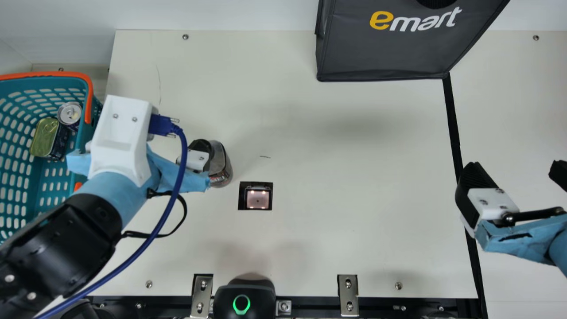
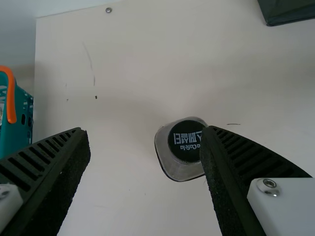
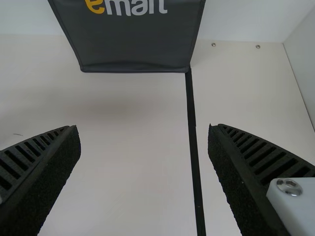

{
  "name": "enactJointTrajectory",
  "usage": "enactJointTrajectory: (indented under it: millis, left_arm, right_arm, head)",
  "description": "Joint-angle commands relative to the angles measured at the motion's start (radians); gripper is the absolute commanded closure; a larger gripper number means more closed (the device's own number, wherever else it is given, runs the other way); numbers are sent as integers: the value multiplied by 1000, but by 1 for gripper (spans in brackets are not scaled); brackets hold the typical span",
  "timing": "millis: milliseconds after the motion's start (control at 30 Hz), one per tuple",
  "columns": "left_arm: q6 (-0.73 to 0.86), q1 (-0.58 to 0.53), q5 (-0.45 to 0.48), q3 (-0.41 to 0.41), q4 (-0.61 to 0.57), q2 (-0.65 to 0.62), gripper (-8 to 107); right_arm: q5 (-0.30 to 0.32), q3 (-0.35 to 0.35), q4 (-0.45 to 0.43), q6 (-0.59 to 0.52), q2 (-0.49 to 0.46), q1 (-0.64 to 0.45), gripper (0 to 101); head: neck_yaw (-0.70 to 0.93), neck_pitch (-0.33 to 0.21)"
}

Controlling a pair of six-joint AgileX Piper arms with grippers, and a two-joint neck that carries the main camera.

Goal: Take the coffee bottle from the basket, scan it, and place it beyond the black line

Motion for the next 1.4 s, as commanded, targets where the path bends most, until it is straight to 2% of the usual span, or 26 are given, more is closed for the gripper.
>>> enactJointTrajectory:
  millis: [0, 700, 1367]
  left_arm:
    - [-18, -7, 5, -2, 4, 6, 9]
    - [-117, -62, 17, -3, -21, 66, 9]
    - [-184, -15, -16, -28, -79, 153, 9]
  right_arm:
    - [0, 0, 0, 0, 0, 0, 10]
    - [0, 0, 0, 0, 0, 0, 10]
    - [0, 0, 0, 0, 0, 0, 10]
  head:
    - [0, -26]
    - [0, -26]
    - [0, -26]
